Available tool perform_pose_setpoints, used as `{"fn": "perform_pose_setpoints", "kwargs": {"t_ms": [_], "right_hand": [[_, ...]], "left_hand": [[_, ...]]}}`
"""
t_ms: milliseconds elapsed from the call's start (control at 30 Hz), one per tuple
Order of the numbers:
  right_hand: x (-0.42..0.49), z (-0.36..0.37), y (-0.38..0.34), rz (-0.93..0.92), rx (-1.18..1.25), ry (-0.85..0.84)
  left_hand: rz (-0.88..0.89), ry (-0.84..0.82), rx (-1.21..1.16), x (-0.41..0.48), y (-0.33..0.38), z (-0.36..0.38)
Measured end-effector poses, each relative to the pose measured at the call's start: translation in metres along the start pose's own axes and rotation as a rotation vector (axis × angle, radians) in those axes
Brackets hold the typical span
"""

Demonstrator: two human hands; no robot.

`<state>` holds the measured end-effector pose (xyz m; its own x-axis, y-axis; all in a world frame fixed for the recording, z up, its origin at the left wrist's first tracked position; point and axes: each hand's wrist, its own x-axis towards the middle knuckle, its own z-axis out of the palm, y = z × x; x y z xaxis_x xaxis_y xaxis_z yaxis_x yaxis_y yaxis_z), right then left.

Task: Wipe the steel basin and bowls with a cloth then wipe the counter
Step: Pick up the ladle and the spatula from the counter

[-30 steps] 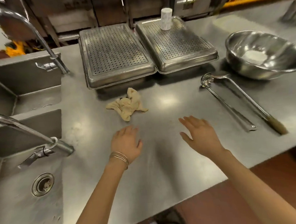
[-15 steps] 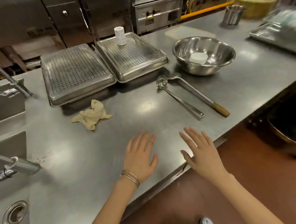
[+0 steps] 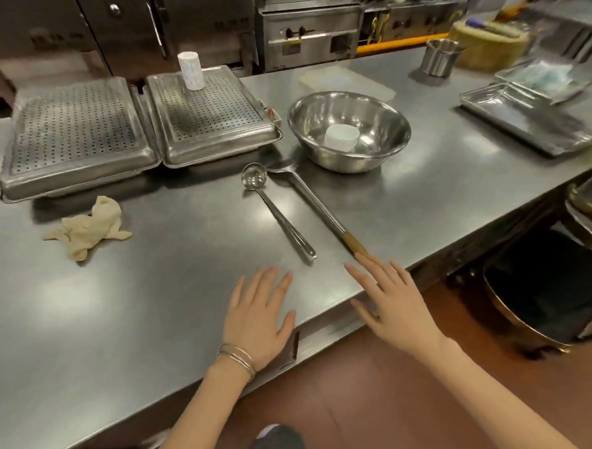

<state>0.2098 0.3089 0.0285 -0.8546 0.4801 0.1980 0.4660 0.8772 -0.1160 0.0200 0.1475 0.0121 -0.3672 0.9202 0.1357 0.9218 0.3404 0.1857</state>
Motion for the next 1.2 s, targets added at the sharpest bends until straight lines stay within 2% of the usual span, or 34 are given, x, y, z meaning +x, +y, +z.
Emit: {"fn": "perform_pose_setpoints", "kwargs": {"t_ms": [333, 633, 767, 1033, 1133, 1200], "right_hand": [[0.087, 0.028, 0.085, -0.006, 0.022, -0.081], [0.180, 0.056, 0.129, 0.026, 0.048, -0.148], [0.204, 0.081, 0.139, 0.025, 0.081, -0.219], [0.228, 0.149, 0.148, 0.030, 0.172, -0.342], [0.231, 0.164, 0.148, 0.069, 0.224, -0.363], [0.232, 0.168, 0.148, 0.094, 0.263, -0.381]], "left_hand": [[-0.100, -0.048, 0.015, 0.107, 0.006, 0.035], [-0.204, -0.098, -0.042, 0.206, -0.009, 0.066], [-0.289, -0.181, -0.057, 0.222, -0.012, 0.087], [-0.548, -0.171, -0.151, 0.237, -0.010, 0.146], [-0.600, -0.236, -0.170, 0.244, -0.006, 0.157], [-0.623, -0.223, -0.189, 0.245, -0.005, 0.161]]}}
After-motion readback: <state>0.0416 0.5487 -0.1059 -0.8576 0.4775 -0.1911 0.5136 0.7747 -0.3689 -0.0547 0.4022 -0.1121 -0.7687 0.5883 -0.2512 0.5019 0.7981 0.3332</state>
